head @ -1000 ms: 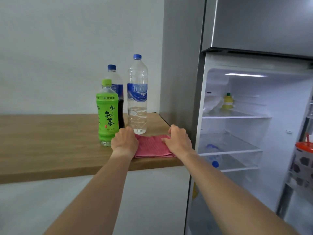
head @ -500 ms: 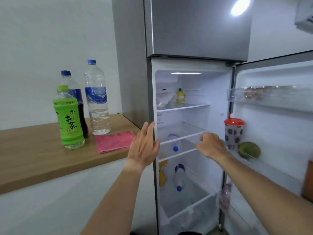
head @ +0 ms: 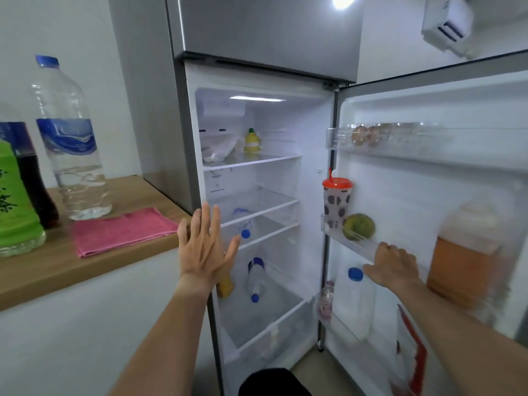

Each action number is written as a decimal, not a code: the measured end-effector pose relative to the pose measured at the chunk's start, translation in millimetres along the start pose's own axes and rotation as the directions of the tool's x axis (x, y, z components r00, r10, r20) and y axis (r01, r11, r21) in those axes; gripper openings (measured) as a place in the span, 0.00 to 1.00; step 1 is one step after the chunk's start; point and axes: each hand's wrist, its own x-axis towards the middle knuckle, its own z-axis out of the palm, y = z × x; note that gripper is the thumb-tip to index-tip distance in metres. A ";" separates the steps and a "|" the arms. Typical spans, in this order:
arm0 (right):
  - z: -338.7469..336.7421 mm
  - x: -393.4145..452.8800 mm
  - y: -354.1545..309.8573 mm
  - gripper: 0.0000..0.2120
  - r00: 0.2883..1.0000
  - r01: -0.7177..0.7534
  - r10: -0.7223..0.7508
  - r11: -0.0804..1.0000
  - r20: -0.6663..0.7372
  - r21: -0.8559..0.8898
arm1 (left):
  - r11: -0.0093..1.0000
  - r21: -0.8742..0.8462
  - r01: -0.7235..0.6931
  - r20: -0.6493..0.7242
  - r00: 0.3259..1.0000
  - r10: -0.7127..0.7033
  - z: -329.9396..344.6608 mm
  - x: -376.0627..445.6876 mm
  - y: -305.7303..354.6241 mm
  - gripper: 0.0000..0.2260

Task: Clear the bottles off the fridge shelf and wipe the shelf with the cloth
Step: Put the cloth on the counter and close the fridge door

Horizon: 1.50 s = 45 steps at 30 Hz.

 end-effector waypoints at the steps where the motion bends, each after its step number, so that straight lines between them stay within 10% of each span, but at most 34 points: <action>1: 1.2 -2.3 -2.6 0.24 1.000 -0.010 0.010 1.000 -0.014 0.003 | 1.000 0.000 -0.001 0.012 1.000 0.001 -0.5 -0.5 0.8 0.42; 23: 7.3 -40.2 -89.0 0.44 0.991 0.137 -0.137 0.991 0.009 -0.007 | 0.990 0.104 -0.094 0.094 0.992 0.085 -1.2 1.3 -6.9 0.47; 33: 19.1 -42.1 -145.1 0.46 0.990 0.140 -0.142 0.987 0.020 0.080 | 0.983 -0.162 -0.089 0.038 0.995 0.096 -11.2 1.4 -13.1 0.34; 45: -18.0 -67.9 -211.3 0.37 0.895 0.445 -0.400 0.769 -0.198 0.458 | 0.977 -0.076 0.201 -0.030 0.979 -0.204 -41.3 -1.1 -49.6 0.23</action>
